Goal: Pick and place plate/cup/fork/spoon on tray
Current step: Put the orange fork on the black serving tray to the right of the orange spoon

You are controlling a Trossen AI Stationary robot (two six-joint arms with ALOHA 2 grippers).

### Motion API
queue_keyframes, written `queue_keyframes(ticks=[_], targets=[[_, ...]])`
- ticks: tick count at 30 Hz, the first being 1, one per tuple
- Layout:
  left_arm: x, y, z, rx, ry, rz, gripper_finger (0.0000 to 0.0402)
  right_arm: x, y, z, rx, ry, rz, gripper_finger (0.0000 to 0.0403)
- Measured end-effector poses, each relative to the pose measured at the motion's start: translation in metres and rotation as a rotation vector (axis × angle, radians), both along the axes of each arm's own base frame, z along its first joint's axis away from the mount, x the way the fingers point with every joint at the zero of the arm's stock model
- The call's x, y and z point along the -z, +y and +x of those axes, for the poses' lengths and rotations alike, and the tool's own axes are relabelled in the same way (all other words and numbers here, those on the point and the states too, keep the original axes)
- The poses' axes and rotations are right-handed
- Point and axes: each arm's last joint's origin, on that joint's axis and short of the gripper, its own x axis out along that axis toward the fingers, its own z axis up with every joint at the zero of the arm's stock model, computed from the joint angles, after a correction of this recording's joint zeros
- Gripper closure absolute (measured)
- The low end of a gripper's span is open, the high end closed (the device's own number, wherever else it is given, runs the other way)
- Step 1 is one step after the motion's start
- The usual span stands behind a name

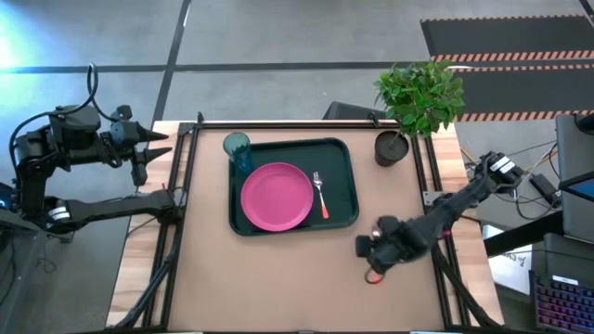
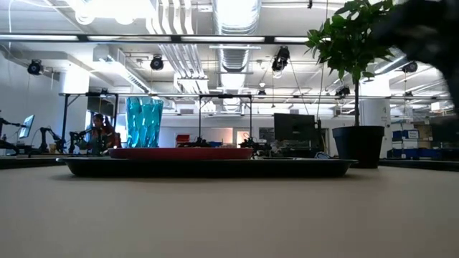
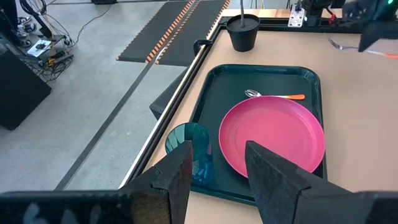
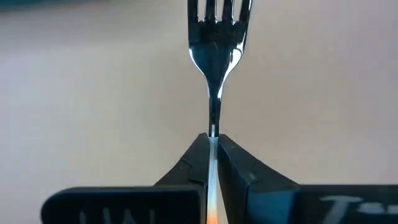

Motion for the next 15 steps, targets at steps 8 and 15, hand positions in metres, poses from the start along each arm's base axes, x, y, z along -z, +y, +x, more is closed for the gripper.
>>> queue_keyframes(ticks=[8, 15], targets=[[0.000, 0.000, 0.000, 0.001, 0.000, 0.001, 0.0271, -0.056, -0.077, 0.064, -0.292, 0.044, -0.196, 0.0394], [0.000, 0.000, 0.000, 0.001, 0.001, 0.001, 0.0271, -0.055, -0.177, 0.086, -0.416, 0.048, -0.252, 0.0394]])
